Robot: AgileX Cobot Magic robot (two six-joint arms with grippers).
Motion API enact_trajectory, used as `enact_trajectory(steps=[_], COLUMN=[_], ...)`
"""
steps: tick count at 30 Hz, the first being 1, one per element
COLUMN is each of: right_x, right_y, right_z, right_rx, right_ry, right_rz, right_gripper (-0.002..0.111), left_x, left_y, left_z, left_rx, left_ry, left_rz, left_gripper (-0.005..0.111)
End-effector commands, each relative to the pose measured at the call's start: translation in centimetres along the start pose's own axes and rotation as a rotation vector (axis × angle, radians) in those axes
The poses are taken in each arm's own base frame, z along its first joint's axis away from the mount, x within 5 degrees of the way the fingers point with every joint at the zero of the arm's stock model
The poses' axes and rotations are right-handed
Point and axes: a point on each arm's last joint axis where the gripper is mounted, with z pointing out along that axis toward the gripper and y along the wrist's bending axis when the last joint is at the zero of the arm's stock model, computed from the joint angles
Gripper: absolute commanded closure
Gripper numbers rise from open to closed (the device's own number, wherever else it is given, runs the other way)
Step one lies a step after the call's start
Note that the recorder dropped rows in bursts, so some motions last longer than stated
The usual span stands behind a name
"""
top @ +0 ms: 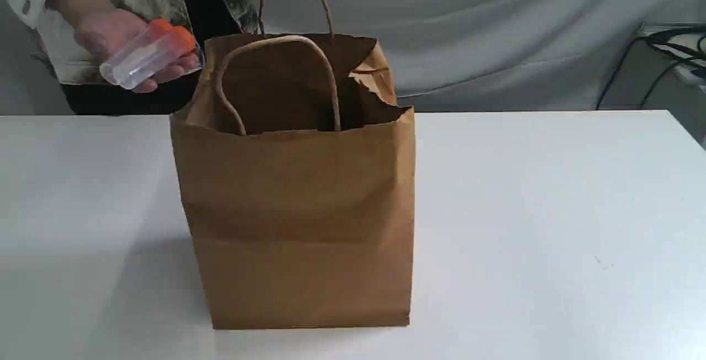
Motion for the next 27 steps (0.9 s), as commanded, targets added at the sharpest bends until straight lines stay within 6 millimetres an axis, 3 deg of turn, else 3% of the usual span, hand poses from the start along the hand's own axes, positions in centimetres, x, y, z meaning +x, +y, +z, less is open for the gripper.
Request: enact_trajectory(steps=[1, 9, 15, 17, 23, 27], right_x=[0.2, 0.3, 0.7, 0.7, 0.7, 0.7], right_y=[0.0, 0.0, 0.0, 0.0, 0.0, 0.0], right_z=[0.0, -0.1, -0.1, -0.1, -0.1, -0.1], right_rx=[0.005, 0.004, 0.001, 0.001, 0.001, 0.001], right_ry=[0.011, 0.021, 0.067, 0.067, 0.067, 0.067], right_rz=[0.012, 0.012, 0.013, 0.013, 0.013, 0.013], right_gripper=[0.099, 0.099, 0.099, 0.099, 0.099, 0.099], left_x=[-0.1, -0.8, -3.0, -3.5, -8.0, -10.9], left_y=[-0.4, -0.2, 1.8, 2.0, -0.9, -1.8], left_z=[-0.1, -0.1, -0.8, -0.8, 2.5, 5.1], left_rx=[0.043, 0.027, -0.164, -0.206, -0.199, -0.201], left_ry=[-0.021, -0.092, -0.373, -0.392, -0.322, -0.378], left_rz=[-0.085, -0.141, -0.197, -0.114, 0.341, 0.474], left_gripper=[0.107, 0.107, 0.107, 0.106, 0.101, 0.098])
